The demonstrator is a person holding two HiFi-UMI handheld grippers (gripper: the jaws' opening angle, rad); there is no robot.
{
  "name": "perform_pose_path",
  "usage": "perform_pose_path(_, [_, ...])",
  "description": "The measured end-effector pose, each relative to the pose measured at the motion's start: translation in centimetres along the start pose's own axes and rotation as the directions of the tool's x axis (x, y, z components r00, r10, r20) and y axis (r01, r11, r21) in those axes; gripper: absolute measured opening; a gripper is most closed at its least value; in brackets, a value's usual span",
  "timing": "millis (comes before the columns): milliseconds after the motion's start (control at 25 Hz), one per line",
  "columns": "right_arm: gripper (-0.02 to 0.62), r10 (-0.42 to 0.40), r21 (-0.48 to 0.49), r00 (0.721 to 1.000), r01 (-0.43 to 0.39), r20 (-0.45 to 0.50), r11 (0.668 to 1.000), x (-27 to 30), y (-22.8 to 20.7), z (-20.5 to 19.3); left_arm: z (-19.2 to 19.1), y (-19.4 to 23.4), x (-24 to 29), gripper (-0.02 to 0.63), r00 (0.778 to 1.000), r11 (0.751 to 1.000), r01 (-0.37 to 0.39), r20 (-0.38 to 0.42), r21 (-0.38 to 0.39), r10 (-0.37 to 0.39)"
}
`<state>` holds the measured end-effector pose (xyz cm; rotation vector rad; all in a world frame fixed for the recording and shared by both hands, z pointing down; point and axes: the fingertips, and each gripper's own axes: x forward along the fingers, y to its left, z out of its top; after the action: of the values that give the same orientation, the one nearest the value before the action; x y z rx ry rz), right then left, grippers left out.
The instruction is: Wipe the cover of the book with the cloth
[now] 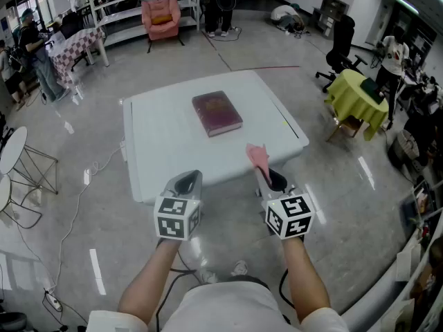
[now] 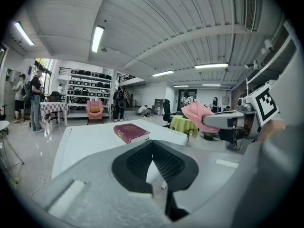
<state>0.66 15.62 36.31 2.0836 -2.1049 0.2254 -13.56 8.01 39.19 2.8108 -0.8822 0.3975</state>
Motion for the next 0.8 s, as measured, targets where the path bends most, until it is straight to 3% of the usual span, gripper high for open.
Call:
perform_pose_path(400, [0.04,0.002,-0.007,1.0,-0.002,-0.002,1.0,1.3,0.7,0.1,0.0,0.8,0.8,0.006,1.0,1.0,0.015,0.008,-0.014,-0.015])
perform_pose_path(800, [0.04,0.04,-0.017,0.999,-0.04,-0.009,0.999,6.4,-2.4,-0.4,0.4,2.2,6.8,0.006,1.0,1.0,0.014,-0.006,-0.008,-0.014])
